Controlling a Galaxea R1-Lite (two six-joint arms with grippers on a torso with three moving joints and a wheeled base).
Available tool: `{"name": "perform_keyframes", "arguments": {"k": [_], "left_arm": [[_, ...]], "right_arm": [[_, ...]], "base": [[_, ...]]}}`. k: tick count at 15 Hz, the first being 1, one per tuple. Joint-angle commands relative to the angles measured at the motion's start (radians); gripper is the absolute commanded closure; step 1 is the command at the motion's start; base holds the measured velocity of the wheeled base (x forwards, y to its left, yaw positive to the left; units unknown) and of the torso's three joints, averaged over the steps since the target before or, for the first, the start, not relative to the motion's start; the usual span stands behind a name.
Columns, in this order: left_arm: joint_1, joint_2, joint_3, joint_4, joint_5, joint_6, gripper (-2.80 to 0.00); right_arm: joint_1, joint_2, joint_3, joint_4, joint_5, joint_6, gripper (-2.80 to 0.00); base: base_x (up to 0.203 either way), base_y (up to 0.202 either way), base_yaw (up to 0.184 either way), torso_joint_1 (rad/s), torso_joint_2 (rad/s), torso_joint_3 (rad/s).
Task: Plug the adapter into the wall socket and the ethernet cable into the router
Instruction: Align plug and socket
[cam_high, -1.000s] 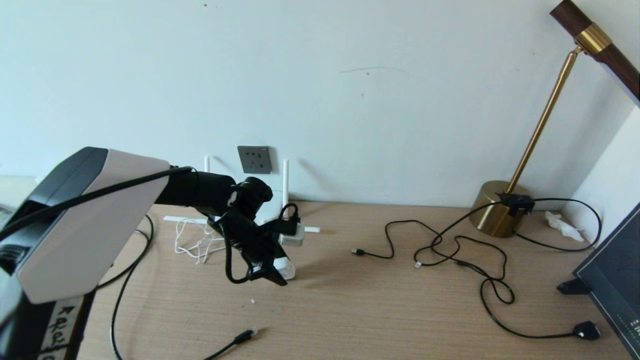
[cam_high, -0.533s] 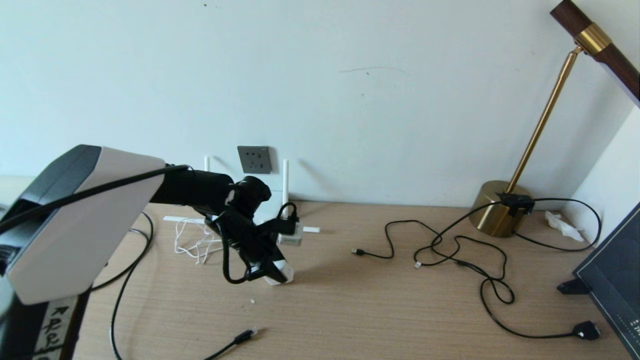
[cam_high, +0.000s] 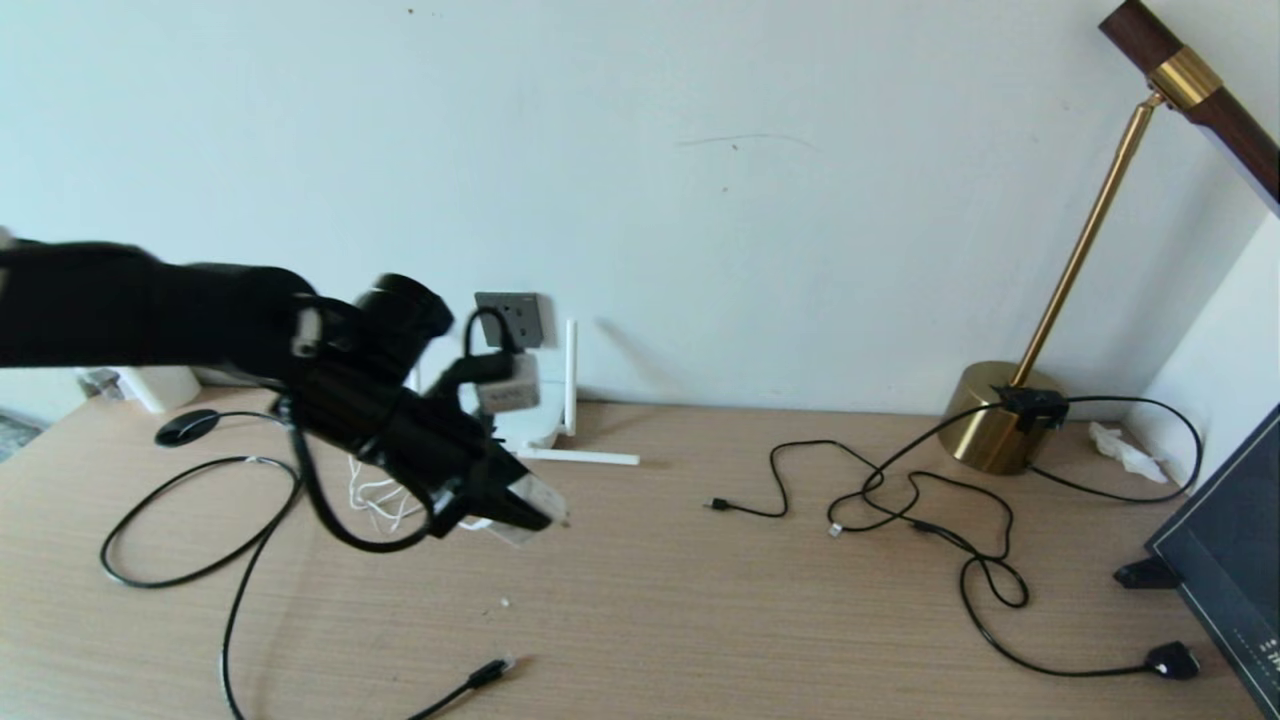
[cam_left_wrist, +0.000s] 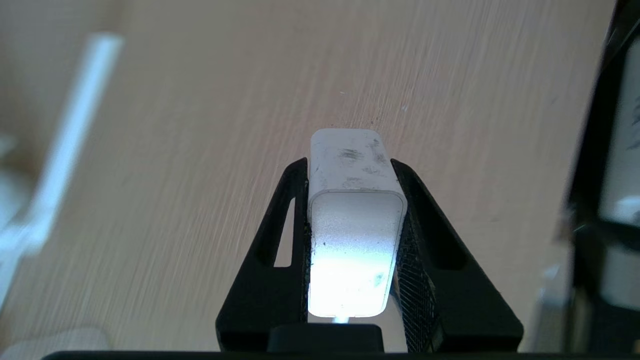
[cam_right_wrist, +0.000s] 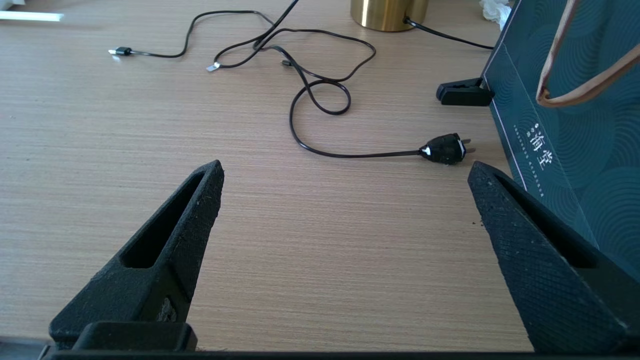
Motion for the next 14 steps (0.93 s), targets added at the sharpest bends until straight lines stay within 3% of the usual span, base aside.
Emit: {"name": "perform_keyframes", "arguments": {"k": [1, 3, 4, 5, 9, 10, 12, 14], "left_arm": [[0.1, -0.255, 0.043, 0.013, -0.044, -0.104, 0.0], [0.143, -0.383, 0.085, 0.023, -0.103, -0.196, 0.0], [0.149, -0.45, 0.1, 0.027, -0.12, -0.287, 0.0], [0.152, -0.494, 0.107, 0.028, -0.131, -0.425, 0.0], [0.16, -0.626, 0.149, -0.034, -0.162, -1.138, 0.0], [0.165, -0.641, 0.212, -0.108, -0.157, -1.244, 0.0], [0.168, -0.652, 0.419, -0.315, -0.112, -1.284, 0.0], [0.148, -0.596, 0.639, -0.707, 0.058, -1.284, 0.0]], "right_arm": [[0.0, 0.0, 0.0, 0.001, 0.0, 0.0, -2.8], [0.0, 0.0, 0.0, 0.001, 0.0, 0.0, -2.8], [0.0, 0.0, 0.0, 0.001, 0.0, 0.0, -2.8], [0.0, 0.0, 0.0, 0.001, 0.0, 0.0, -2.8], [0.0, 0.0, 0.0, 0.001, 0.0, -0.001, -2.8], [0.0, 0.0, 0.0, 0.001, 0.0, 0.0, -2.8], [0.0, 0.0, 0.0, 0.001, 0.0, 0.0, -2.8], [0.0, 0.0, 0.0, 0.001, 0.0, 0.0, -2.8]], "base": [[0.0, 0.0, 0.0, 0.0, 0.0, 0.0], [0.0, 0.0, 0.0, 0.0, 0.0, 0.0], [0.0, 0.0, 0.0, 0.0, 0.0, 0.0], [0.0, 0.0, 0.0, 0.0, 0.0, 0.0], [0.0, 0.0, 0.0, 0.0, 0.0, 0.0], [0.0, 0.0, 0.0, 0.0, 0.0, 0.0], [0.0, 0.0, 0.0, 0.0, 0.0, 0.0], [0.0, 0.0, 0.0, 0.0, 0.0, 0.0]]}}
